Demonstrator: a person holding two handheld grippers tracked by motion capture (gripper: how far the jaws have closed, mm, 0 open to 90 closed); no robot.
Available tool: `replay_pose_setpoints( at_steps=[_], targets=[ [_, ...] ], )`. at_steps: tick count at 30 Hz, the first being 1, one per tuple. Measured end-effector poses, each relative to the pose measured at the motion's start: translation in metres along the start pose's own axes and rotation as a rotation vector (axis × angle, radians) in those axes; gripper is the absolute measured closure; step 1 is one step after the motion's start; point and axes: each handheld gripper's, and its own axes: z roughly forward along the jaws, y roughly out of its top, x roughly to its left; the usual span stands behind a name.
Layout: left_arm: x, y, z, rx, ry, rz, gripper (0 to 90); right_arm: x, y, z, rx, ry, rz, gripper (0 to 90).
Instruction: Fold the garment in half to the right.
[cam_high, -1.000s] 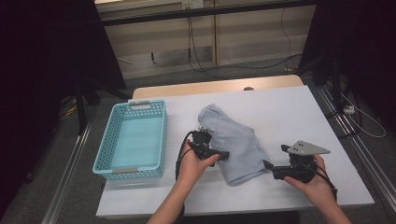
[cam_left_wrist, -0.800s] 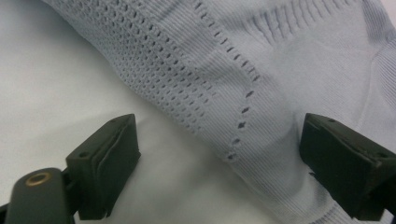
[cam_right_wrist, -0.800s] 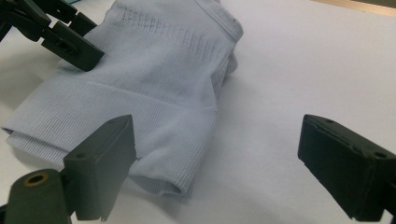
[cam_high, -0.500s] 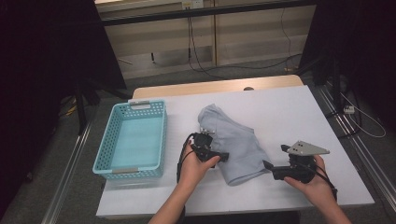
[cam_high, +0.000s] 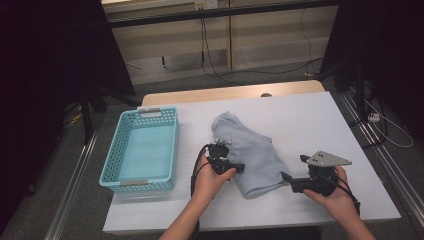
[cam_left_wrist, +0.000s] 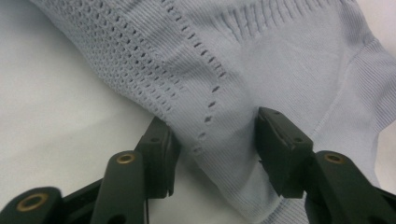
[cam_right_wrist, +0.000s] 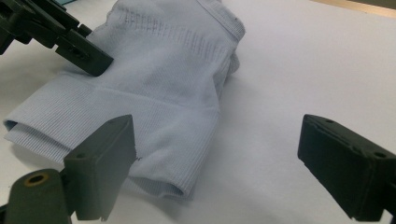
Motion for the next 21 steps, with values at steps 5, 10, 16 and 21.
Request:
replay_pose_setpoints(
  at_steps=[5,10,16,21],
  targets=[
    [0.001,0.000,0.000,0.005,-0.022,-0.031,56.8,-0.001,0.000,-0.001,-0.005,0.000,-0.002,11.2],
    [0.003,-0.001,0.000,0.006,-0.055,-0.074,66.6,0.000,-0.001,-0.001,-0.004,-0.002,0.000,11.2],
    [0.005,0.001,-0.002,0.008,-0.080,-0.096,75.1,0.000,-0.001,-0.001,-0.006,-0.001,0.001,11.1],
    [0.011,0.003,-0.006,0.015,-0.119,-0.126,76.8,0.000,-0.001,-0.001,-0.004,-0.002,-0.002,11.1]
  ],
)
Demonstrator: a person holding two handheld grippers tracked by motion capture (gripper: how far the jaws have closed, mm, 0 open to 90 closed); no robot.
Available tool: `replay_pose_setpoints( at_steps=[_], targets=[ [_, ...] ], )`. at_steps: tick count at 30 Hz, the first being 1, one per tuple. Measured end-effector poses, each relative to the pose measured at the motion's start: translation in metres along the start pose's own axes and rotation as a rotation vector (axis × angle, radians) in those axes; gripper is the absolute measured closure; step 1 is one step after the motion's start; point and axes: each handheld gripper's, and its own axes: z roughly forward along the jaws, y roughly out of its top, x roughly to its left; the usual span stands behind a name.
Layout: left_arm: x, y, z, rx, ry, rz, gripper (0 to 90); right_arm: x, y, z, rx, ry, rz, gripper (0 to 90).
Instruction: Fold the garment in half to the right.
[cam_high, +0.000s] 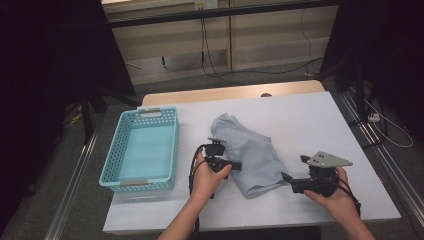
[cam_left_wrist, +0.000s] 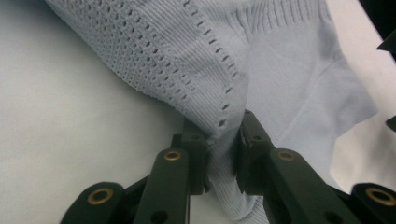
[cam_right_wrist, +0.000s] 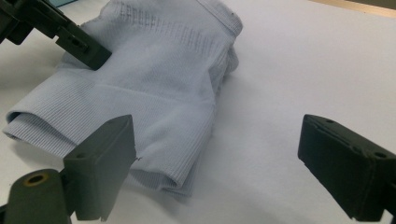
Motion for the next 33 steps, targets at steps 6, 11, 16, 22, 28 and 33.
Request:
replay_pose_setpoints(
  at_steps=[6,11,16,22,28,33],
  targets=[
    [0.004,0.004,-0.010,0.022,-0.028,-0.021,77.2,-0.001,0.000,-0.001,-0.003,-0.001,0.000,11.1],
    [0.012,0.007,-0.019,0.032,-0.035,-0.055,77.0,0.000,0.000,-0.001,-0.002,0.000,0.001,11.1],
    [0.020,0.008,-0.030,0.042,-0.017,-0.061,76.6,0.000,0.000,-0.001,-0.003,-0.003,0.002,11.1],
    [0.029,0.009,-0.043,0.020,0.010,-0.077,75.6,0.001,0.000,-0.001,-0.002,0.002,0.000,11.1],
    [0.033,0.009,-0.047,0.002,0.032,-0.093,74.5,-0.001,0.000,-0.002,-0.004,-0.003,0.005,11.1],
    [0.034,0.009,-0.051,-0.017,0.051,-0.098,74.4,0.000,0.000,-0.001,-0.004,0.001,0.002,11.1]
  ],
)
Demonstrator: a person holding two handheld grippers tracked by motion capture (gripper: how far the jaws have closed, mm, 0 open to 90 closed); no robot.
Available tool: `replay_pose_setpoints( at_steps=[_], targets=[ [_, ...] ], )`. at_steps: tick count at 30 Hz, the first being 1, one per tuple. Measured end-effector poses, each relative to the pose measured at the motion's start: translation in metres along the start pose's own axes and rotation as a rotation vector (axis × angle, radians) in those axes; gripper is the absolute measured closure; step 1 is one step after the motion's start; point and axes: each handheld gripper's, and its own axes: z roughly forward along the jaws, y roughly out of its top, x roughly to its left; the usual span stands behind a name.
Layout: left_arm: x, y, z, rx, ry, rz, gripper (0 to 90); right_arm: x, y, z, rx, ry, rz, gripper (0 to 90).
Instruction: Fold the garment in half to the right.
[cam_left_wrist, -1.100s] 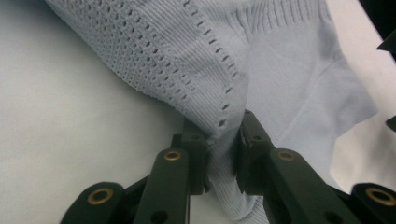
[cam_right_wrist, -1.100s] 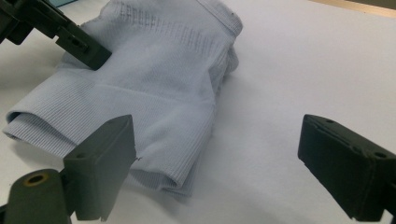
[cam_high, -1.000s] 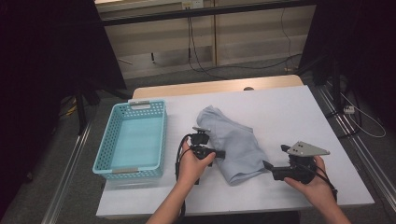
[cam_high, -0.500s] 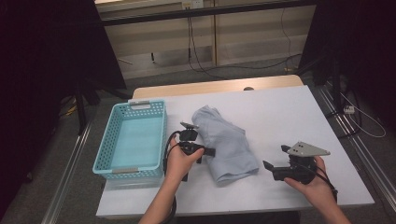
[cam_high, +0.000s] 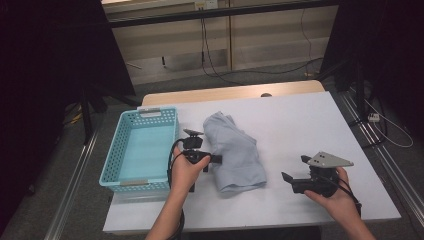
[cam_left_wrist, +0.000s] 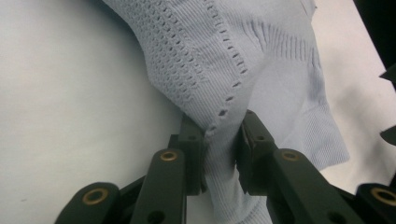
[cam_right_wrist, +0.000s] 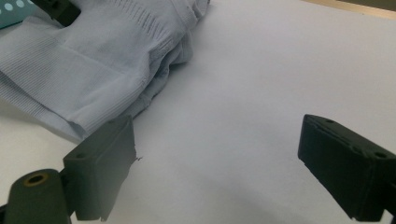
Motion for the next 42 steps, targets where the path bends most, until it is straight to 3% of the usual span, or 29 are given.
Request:
replay_pose_setpoints(
  at_steps=[8,13,18,19,24,28,42],
  targets=[
    [0.004,-0.001,-0.004,-0.015,0.012,-0.006,71.6,0.002,0.000,0.001,0.001,0.002,-0.003,11.1],
    [0.005,-0.001,-0.004,-0.031,-0.006,-0.018,59.7,0.002,0.000,0.001,0.002,0.000,-0.004,11.1],
    [0.004,-0.002,0.003,-0.048,0.010,-0.013,49.3,0.002,0.000,0.001,0.004,0.003,-0.004,11.1],
    [0.005,-0.003,0.005,-0.043,0.014,0.008,46.5,0.002,0.000,0.002,0.005,0.003,-0.004,11.1],
    [0.007,-0.004,0.013,-0.047,0.020,-0.006,37.2,0.002,0.000,0.002,0.004,0.005,-0.007,11.1],
    [0.008,-0.005,0.018,-0.051,0.012,-0.022,36.3,0.002,0.000,0.001,0.003,0.002,-0.004,11.1],
    [0.006,-0.004,0.025,-0.042,0.005,-0.005,36.1,0.003,0.000,0.002,0.008,0.003,-0.009,11.1]
  ],
)
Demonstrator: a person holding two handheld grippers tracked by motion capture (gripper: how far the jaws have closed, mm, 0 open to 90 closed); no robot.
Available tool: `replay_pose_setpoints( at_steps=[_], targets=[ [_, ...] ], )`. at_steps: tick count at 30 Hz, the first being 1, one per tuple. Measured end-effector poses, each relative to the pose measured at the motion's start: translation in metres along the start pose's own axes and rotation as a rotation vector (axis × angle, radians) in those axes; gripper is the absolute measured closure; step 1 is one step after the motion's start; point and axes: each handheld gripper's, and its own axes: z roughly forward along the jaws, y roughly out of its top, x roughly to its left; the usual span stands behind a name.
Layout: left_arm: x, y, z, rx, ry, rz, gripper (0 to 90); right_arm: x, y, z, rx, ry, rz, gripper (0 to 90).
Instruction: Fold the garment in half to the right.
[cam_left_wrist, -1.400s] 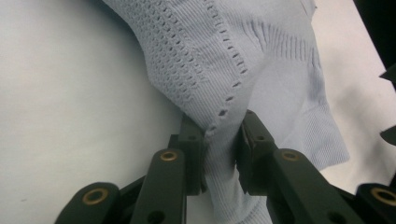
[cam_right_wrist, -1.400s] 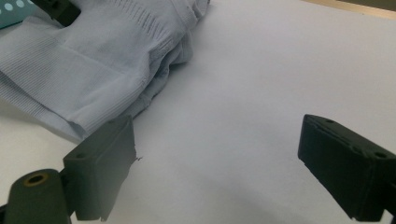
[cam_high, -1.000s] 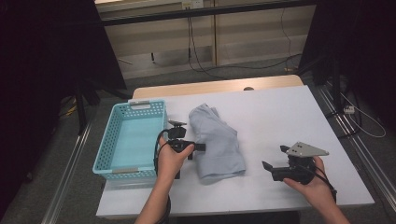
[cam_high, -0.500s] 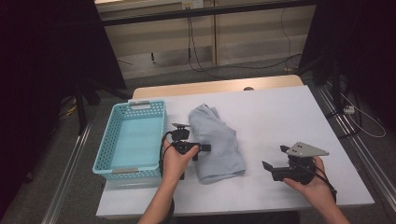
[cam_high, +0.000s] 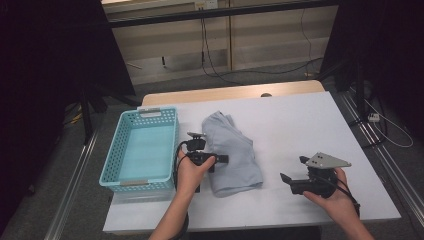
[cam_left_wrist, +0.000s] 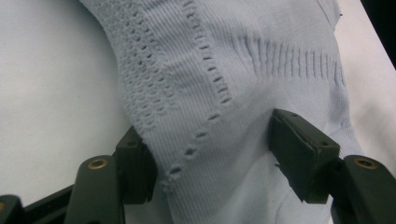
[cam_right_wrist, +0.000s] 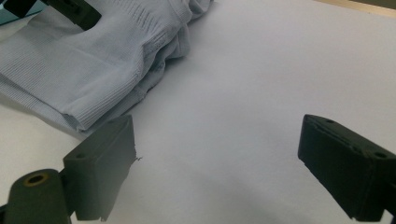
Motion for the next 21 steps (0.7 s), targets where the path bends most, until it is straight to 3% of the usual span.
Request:
replay_pose_setpoints(
  at_steps=[21],
  targets=[
    [-0.0064,0.0030,0.0086,0.017,0.000,-0.012,38.6,-0.0012,-0.0044,-0.0047,0.008,-0.007,-0.001,11.1]
  ],
)
